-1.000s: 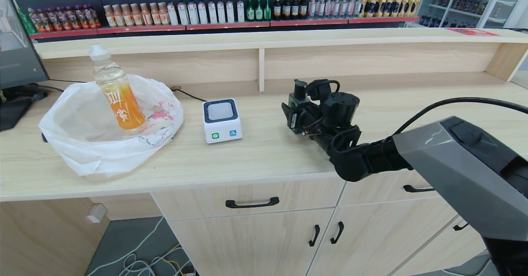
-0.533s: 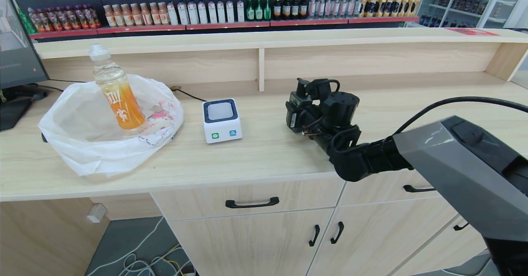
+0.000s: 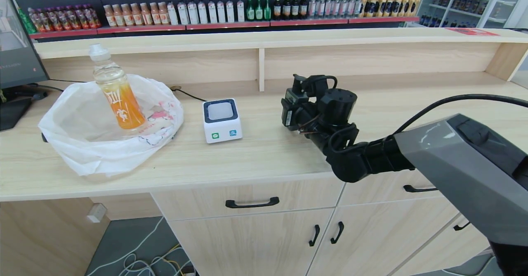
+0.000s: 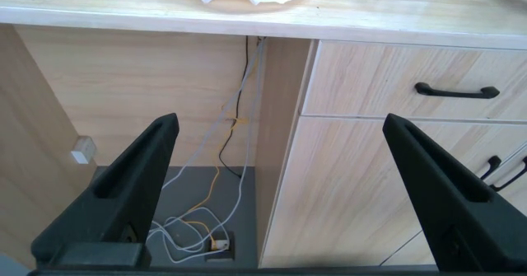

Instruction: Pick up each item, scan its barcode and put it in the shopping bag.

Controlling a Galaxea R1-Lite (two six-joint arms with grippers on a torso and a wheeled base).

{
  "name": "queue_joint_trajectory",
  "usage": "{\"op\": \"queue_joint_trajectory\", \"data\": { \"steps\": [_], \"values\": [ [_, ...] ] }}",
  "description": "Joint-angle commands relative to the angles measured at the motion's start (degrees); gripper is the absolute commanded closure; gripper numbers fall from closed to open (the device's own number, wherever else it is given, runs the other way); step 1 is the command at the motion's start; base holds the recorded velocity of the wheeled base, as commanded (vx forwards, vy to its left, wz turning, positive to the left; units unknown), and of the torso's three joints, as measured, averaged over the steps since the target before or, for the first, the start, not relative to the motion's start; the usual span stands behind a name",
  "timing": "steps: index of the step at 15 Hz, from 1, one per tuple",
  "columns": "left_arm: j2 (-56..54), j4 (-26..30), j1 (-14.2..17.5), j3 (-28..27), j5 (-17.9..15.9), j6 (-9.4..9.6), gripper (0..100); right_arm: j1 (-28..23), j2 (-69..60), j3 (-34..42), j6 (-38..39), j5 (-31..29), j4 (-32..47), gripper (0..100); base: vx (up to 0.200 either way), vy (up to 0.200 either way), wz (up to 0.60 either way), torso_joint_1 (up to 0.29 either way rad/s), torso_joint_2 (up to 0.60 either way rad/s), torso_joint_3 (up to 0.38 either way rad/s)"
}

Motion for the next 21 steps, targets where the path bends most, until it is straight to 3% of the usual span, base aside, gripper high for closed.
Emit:
{"op": "queue_joint_trajectory", "data": {
  "steps": [1, 4, 9, 13, 15, 19, 21],
  "values": [
    [0.0, 0.0, 0.0, 0.0, 0.0, 0.05, 0, 0.0, -1.8, 0.2, -0.5, 0.0, 0.0, 100, 0.0, 0.0, 0.0, 0.0, 0.0, 0.0],
    [0.0, 0.0, 0.0, 0.0, 0.0, 0.05, 0, 0.5, -4.5, 1.2, -2.4, -0.2, 0.0, 100, 0.0, 0.0, 0.0, 0.0, 0.0, 0.0],
    [0.0, 0.0, 0.0, 0.0, 0.0, 0.05, 0, 0.5, -16.5, 18.1, -6.3, -3.5, -3.4, 100, 0.0, 0.0, 0.0, 0.0, 0.0, 0.0],
    [0.0, 0.0, 0.0, 0.0, 0.0, -0.04, 0, -0.6, -29.8, 44.2, -7.7, -7.8, -13.5, 100, 0.0, 0.0, 0.0, 0.0, 0.0, 0.0],
    [0.0, 0.0, 0.0, 0.0, 0.0, 0.05, 0, -0.7, -33.7, 52.2, -8.4, -9.9, -18.1, 100, 0.0, 0.0, 0.0, 0.0, 0.0, 0.0],
    [0.0, 0.0, 0.0, 0.0, 0.0, -0.04, 0, 0.4, -37.6, 60.3, -8.7, -11.6, -22.9, 100, 0.0, 0.0, 0.0, 0.0, 0.0, 0.0],
    [0.0, 0.0, 0.0, 0.0, 0.0, -0.04, 0, 3.0, -38.1, 59.9, -9.2, -11.5, -23.5, 100, 0.0, 0.0, 0.0, 0.0, 0.0, 0.0]
  ]
}}
